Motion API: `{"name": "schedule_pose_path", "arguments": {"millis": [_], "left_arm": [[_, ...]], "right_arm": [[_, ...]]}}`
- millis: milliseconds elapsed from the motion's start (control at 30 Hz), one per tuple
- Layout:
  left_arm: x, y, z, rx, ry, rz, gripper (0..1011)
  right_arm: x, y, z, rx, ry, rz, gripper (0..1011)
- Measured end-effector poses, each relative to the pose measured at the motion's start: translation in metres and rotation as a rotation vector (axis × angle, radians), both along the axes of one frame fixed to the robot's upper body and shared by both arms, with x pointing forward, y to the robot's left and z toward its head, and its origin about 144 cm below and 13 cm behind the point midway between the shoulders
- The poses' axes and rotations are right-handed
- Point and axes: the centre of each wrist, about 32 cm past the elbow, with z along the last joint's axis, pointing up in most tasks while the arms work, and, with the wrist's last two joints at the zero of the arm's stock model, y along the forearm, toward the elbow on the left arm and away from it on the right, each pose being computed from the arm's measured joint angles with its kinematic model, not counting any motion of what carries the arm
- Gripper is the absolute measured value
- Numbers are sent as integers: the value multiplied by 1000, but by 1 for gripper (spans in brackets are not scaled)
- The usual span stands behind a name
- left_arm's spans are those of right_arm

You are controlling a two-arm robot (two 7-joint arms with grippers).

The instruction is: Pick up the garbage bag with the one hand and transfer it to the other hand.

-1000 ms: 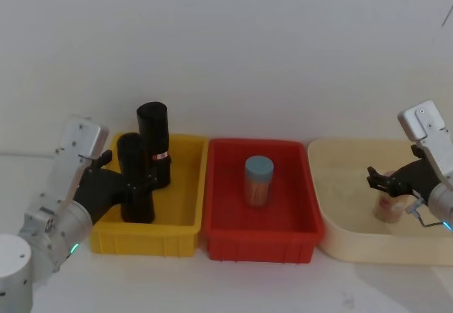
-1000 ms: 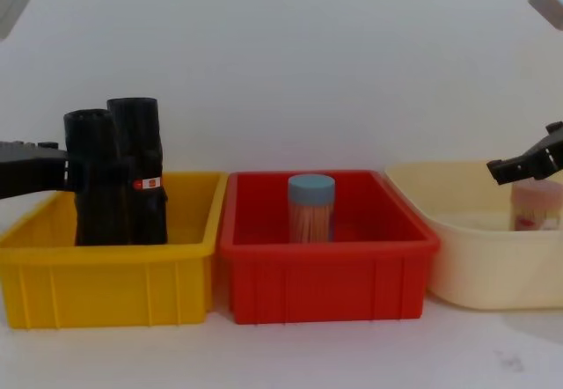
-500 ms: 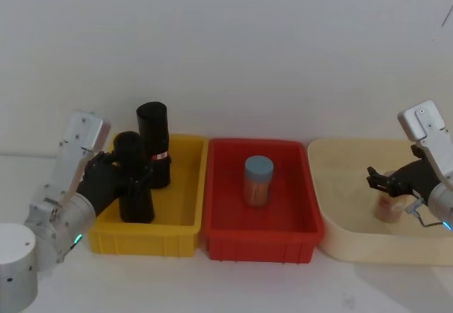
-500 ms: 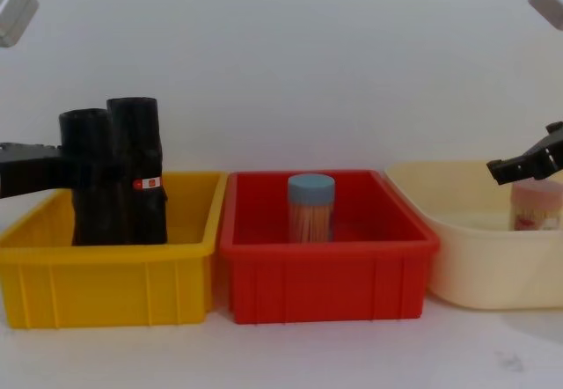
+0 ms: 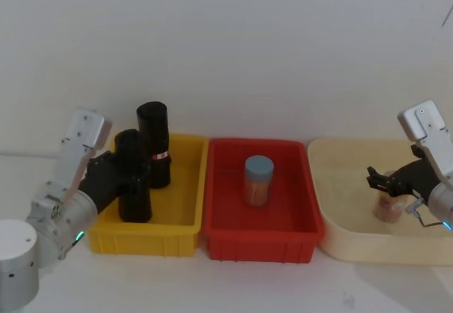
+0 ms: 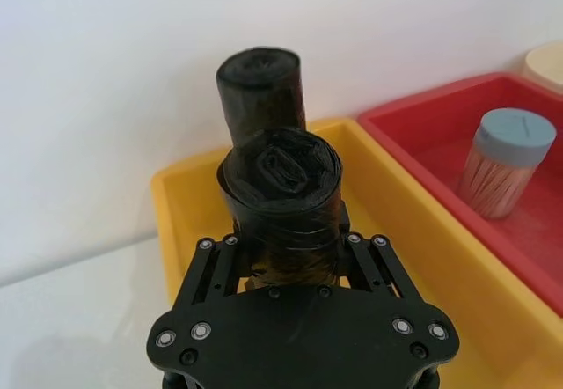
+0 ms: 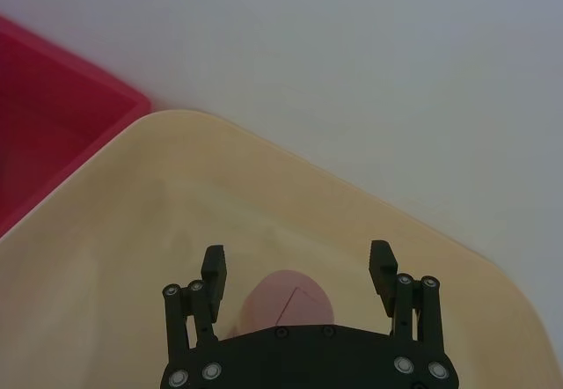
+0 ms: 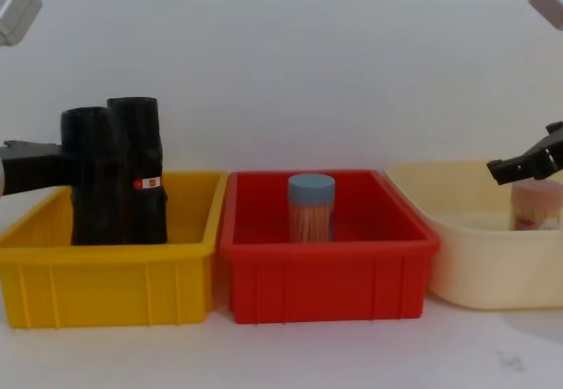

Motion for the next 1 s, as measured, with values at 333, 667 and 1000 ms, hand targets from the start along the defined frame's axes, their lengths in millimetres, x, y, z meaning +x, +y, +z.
{"name": "schedule_pose_path", "arguments": {"millis": [333, 667, 1000], "left_arm": [[4, -6, 25, -35, -59, -52, 419], [12, -17, 66, -95, -150, -135, 381], [26, -34, 94, -134, -186, -255, 381]], "right_arm": [[0, 0, 0, 0, 0, 0, 999], [0, 0, 0, 0, 0, 0, 999], [0, 0, 0, 0, 0, 0, 1000]]}}
